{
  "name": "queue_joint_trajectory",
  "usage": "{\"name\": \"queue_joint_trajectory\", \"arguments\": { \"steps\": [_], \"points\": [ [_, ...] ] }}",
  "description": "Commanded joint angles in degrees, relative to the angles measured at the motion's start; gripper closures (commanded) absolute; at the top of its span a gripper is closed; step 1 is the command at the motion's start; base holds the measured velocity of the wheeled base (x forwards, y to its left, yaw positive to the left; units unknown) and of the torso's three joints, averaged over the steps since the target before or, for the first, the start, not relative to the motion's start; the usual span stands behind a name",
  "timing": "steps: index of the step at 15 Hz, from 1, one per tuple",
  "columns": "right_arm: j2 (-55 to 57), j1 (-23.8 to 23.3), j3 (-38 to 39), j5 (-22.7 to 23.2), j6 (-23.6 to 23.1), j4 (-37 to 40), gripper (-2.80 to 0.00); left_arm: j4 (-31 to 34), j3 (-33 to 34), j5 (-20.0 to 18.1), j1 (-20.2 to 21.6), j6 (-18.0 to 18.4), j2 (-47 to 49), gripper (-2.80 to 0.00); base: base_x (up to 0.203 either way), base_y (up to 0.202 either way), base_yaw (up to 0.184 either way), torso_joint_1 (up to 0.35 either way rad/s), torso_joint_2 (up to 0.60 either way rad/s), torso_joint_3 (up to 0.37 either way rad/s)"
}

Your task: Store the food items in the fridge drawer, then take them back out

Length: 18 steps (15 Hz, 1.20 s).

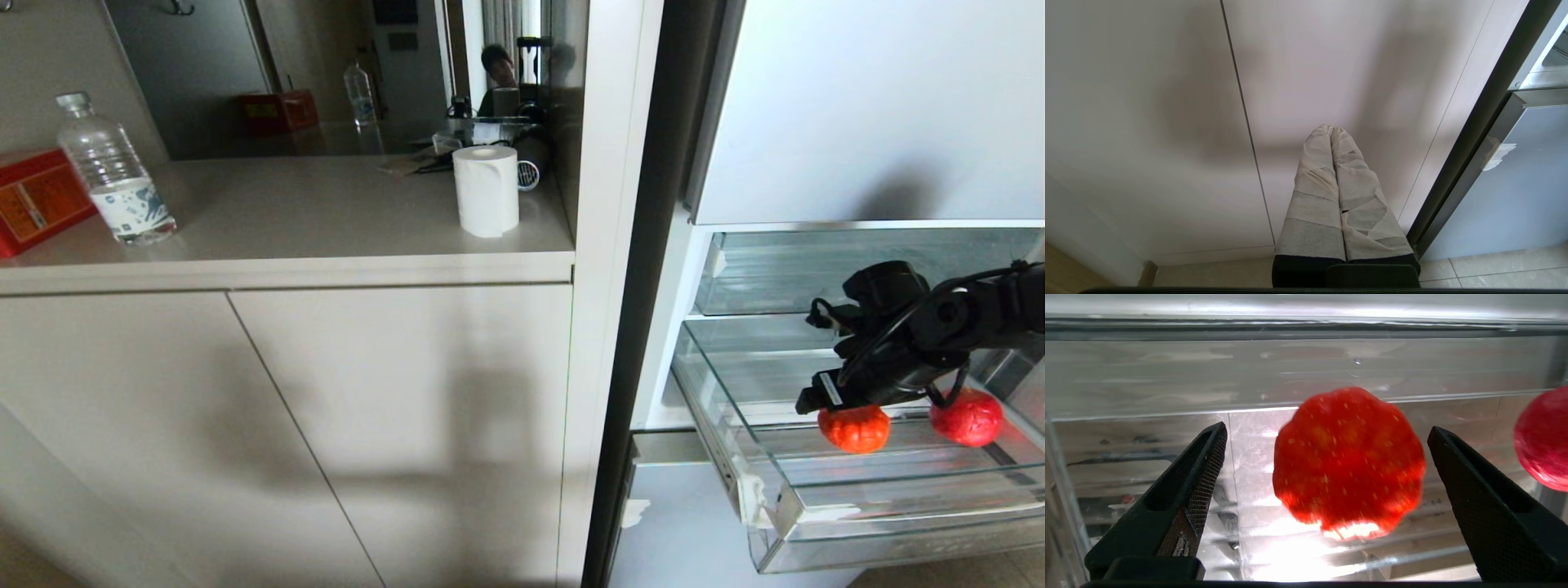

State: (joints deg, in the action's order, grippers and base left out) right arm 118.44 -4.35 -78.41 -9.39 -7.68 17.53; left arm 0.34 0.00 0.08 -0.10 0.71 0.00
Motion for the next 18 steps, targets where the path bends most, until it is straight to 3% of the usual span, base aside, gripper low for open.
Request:
{"name": "queue_joint_trajectory", "arguments": {
  "steps": [1,18],
  "points": [
    [1.74,0.02,-0.34,-0.19,0.43,0.14,-2.8,0.01,0.0,0.01,0.01,0.0,0.09,0.0,0.0,0.0,0.0,0.0,0.0,0.0],
    [0.03,-3.03,5.72,-0.37,1.44,0.14,-2.8,0.01,0.0,0.01,0.01,0.0,0.03,0.0,0.0,0.0,0.0,0.0,0.0,0.0]
  ]
}}
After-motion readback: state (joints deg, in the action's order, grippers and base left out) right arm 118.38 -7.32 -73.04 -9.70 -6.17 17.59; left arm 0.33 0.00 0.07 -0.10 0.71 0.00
